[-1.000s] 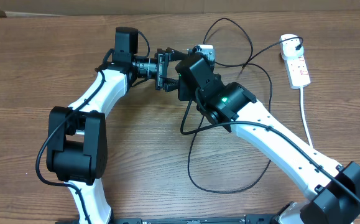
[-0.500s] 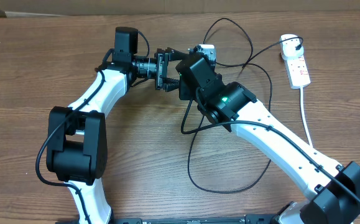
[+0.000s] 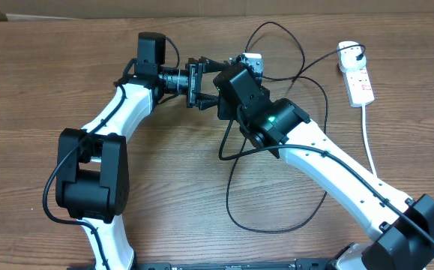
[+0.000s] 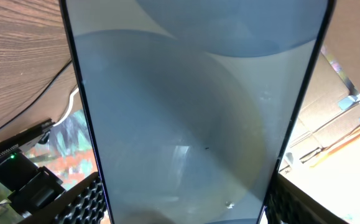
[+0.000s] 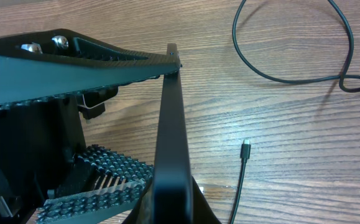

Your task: Plug charger to phone and switch on socket

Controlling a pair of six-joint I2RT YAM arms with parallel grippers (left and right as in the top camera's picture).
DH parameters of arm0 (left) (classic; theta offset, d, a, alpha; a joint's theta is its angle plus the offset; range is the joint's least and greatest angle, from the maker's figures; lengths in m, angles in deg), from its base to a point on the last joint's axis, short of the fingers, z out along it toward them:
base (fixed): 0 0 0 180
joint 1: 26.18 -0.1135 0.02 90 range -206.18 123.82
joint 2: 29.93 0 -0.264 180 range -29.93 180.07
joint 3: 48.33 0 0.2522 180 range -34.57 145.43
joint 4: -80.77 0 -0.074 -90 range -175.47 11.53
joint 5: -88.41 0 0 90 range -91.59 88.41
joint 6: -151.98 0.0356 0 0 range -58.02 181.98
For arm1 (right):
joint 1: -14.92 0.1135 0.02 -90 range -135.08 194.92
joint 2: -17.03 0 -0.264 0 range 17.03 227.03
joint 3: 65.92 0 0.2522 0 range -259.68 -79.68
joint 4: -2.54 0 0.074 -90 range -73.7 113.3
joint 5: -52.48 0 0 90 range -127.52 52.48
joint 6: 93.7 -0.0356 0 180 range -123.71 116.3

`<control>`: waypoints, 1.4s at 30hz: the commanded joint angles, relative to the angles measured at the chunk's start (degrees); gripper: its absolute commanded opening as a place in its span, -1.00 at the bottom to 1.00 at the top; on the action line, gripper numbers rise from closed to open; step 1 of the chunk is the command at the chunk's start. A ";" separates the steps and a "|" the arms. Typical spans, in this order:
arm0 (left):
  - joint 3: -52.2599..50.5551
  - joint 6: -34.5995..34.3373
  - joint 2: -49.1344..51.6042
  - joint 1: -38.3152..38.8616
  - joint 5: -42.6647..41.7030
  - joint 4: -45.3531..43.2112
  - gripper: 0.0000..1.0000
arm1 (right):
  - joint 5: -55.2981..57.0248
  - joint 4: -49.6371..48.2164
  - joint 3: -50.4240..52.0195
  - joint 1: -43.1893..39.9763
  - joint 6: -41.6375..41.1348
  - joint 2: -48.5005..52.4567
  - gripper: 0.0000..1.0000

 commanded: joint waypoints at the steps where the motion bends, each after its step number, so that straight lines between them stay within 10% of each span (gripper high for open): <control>1: 1.51 1.44 0.48 0.61 -1.60 -0.33 0.33 | -1.44 -1.03 -0.33 0.57 0.57 0.33 -0.93; 5: 1.51 2.47 0.48 0.59 -2.32 -3.96 1.00 | -1.40 -1.16 -0.50 0.55 0.31 0.33 -0.92; 26: 1.51 11.82 0.48 0.44 0.87 -17.79 0.99 | 3.52 1.22 -0.94 -5.33 -7.02 -5.81 -0.93; 42: 1.51 23.69 0.48 -0.96 3.23 -31.06 0.99 | -36.96 -0.17 -0.92 -26.43 -21.70 -6.91 -0.93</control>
